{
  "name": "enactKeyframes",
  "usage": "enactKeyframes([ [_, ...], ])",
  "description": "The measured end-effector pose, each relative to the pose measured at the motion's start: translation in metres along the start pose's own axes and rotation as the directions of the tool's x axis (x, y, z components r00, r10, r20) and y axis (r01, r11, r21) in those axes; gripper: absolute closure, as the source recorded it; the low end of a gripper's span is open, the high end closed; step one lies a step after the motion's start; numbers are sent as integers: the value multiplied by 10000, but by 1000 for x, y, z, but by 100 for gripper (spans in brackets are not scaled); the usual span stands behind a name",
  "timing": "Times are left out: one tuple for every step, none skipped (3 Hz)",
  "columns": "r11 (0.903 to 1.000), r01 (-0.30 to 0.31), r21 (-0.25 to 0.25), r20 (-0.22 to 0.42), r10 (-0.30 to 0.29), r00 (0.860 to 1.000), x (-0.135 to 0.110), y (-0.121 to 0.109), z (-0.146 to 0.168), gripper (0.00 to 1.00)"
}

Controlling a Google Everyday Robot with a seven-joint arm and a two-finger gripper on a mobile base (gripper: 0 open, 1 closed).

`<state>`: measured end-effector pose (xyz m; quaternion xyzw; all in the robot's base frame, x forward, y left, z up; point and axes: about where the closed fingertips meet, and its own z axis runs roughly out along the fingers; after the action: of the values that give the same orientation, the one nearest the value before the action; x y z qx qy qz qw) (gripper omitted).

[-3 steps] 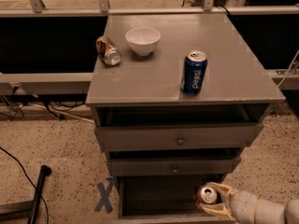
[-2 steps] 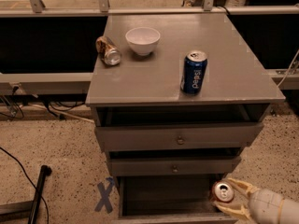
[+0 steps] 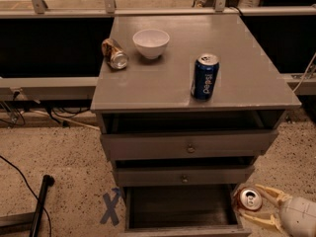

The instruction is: Pick coke can from bottom drawer and place on counter

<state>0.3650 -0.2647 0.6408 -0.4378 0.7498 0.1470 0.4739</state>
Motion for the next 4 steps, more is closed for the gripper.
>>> enactKeyframes([
  [9997, -45, 255, -107, 48, 9999, -2, -7, -2, 100],
  [9948, 152, 1003, -329, -120, 9994, -27, -39, -18, 100],
  [9872, 712, 1427, -1152, -549, 9918, -86, -85, -41, 100],
  [9827, 659, 1730, -1696, -362, 9849, -118, -118, -58, 100],
])
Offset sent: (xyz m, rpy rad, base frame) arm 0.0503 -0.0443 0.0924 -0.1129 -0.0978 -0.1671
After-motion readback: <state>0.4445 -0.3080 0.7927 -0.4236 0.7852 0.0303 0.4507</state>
